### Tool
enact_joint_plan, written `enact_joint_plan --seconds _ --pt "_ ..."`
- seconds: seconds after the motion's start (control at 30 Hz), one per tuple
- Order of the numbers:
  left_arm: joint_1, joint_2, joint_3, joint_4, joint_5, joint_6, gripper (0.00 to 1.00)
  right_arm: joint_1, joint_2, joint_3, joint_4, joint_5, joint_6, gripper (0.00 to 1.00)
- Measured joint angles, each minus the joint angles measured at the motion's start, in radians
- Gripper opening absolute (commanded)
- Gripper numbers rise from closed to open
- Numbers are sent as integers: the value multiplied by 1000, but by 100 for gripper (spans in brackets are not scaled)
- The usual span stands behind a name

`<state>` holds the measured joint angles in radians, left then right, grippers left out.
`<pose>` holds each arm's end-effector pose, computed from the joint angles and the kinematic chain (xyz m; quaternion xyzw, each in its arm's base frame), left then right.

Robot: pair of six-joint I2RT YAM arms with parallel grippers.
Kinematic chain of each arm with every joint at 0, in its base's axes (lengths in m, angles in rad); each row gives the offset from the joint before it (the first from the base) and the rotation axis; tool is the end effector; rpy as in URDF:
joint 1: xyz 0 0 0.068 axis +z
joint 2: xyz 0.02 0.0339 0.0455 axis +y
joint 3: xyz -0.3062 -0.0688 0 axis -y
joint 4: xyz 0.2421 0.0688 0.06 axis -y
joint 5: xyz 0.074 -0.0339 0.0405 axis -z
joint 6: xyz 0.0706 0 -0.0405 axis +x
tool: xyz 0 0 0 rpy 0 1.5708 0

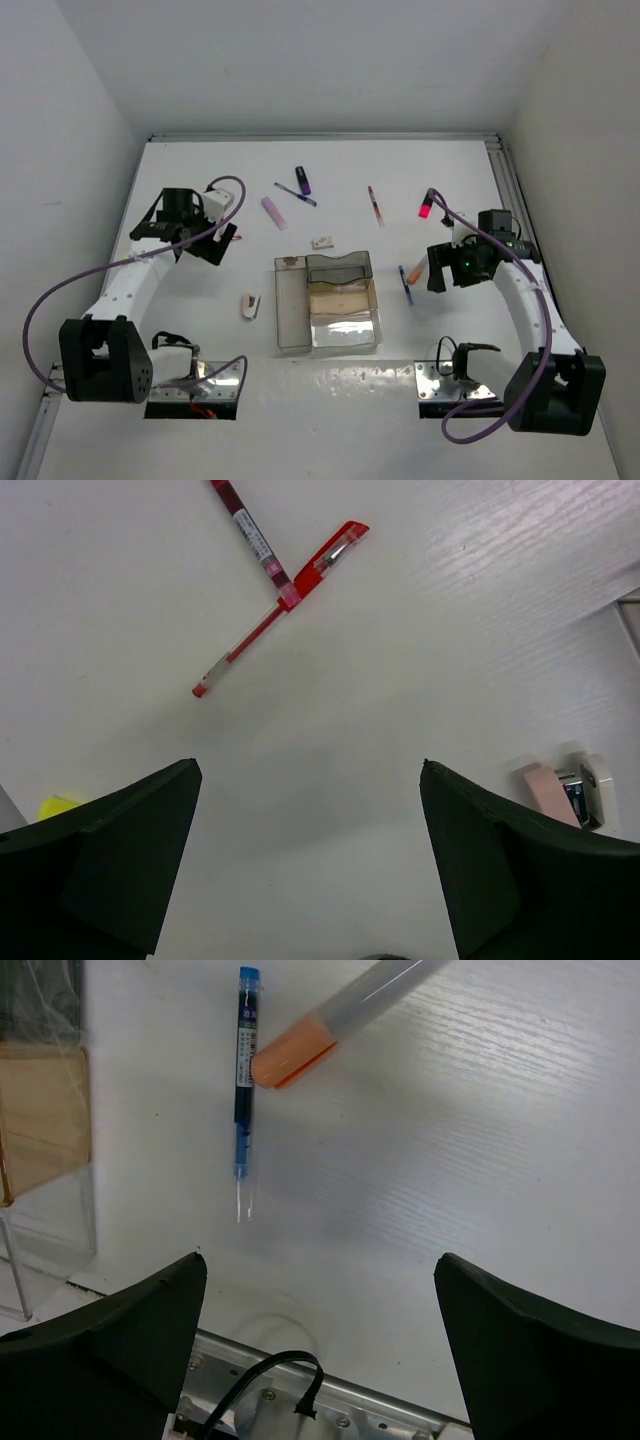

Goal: Sort the stationery into containers
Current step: Grab a piece of stationery with the left arm

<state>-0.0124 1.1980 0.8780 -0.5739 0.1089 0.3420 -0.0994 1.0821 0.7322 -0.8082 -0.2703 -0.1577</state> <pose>0.2474 -0.0107 0.2671 0.1838 0.9239 0.0037 0.3355 0.1822 0.0008 0.2271 -0.0559 0.9686 0.1048 0.2182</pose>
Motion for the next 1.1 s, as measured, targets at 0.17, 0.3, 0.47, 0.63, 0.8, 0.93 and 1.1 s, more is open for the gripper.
enact_joint_plan --seconds 0.17,0.3,0.47,0.63,0.8,0.93,1.1 --pt "0 110 57 -24 -1 99 76 6 12 0 -9 -8 -4 96" --pt "1 288 159 -35 4 199 73 6 24 0 -19 -19 -18 97" --pt "6 376 196 -32 18 275 74 6 32 0 -27 -20 -26 97" --pt "20 470 259 -15 37 336 74 6 46 0 -33 -20 -26 97" --pt "53 542 278 -6 69 401 71 6 61 1 -35 -19 -26 97" --pt "69 595 289 -13 96 434 69 6 84 3 -36 -19 -26 97" --pt "84 630 292 -32 121 470 56 6 103 8 -38 -20 -26 97"
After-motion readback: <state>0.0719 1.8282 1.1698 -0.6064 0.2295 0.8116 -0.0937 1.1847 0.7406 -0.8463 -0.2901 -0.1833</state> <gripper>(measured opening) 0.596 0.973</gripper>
